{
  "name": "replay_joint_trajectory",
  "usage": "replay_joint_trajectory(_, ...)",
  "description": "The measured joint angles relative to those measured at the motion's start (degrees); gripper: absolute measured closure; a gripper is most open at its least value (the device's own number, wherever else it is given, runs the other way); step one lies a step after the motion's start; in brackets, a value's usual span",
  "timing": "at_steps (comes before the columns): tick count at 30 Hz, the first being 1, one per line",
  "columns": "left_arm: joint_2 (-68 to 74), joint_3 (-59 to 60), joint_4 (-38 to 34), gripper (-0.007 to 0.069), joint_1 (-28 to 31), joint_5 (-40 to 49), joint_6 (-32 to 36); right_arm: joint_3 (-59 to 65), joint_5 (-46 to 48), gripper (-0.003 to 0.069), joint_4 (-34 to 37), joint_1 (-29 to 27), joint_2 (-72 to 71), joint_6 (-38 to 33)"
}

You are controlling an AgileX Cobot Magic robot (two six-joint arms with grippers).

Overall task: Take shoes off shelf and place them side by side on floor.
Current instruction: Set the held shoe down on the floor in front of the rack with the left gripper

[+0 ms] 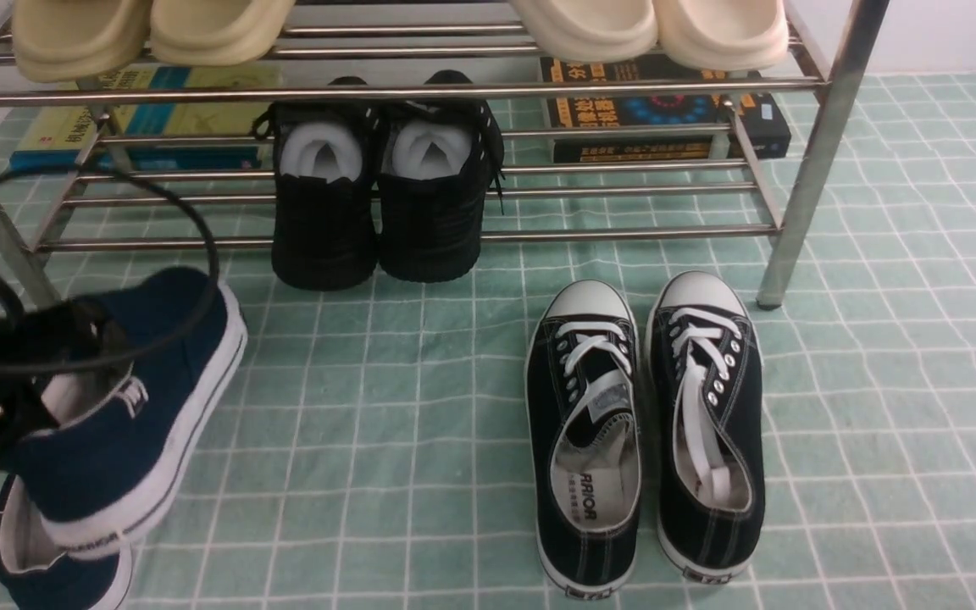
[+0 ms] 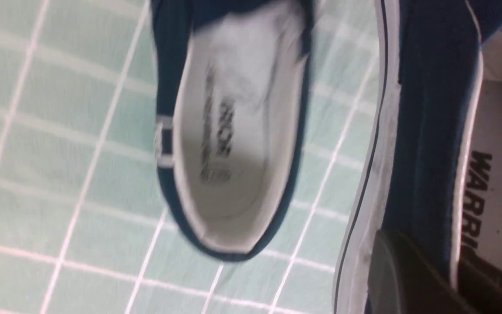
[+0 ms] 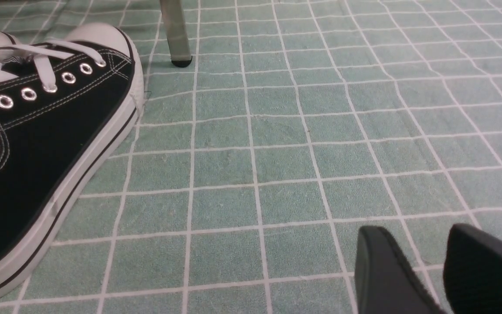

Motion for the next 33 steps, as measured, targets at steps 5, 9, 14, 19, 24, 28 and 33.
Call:
replay_joint_trajectory(5, 0.00, 5.72, -1.53, 0.0596, 0.00, -6.51, 0.00, 0.00, 0.00, 0.0420, 0.00, 0.00, 0.00, 0.00)
replay_joint_trajectory(9, 0.00, 6.50, -4.05, 0.0596, 0.00, -10.32, 0.00, 0.00, 0.00, 0.0420, 0.00, 0.00, 0.00, 0.00)
replay_joint_trajectory(14, 0.00, 6.55, -8.20, 0.0596, 0.00, -12.13, 1.34, 0.00, 0.00, 0.0420, 0.00, 0.00, 0.00, 0.00)
replay_joint_trajectory(19, 0.00, 6.61, -9.76, 0.0598, -0.05, -12.36, 2.57, 0.00, 0.00, 0.0420, 0.00, 0.00, 0.00, 0.00)
replay_joint_trajectory(24, 0.00, 6.72, -8.80, 0.0598, -3.03, -14.68, 2.31, 0.00, 0.00, 0.0420, 0.00, 0.00, 0.00, 0.00)
replay_joint_trajectory(28, 0.00, 6.78, -3.26, 0.0598, -8.90, -17.10, -3.24, 0.00, 0.00, 0.0420, 0.00, 0.00, 0.00, 0.00)
replay_joint_trajectory(33, 0.00, 6.78, 8.22, 0.0598, -13.54, -18.63, -13.12, 0.00, 0.00, 0.0420, 0.00, 0.00, 0.00, 0.00)
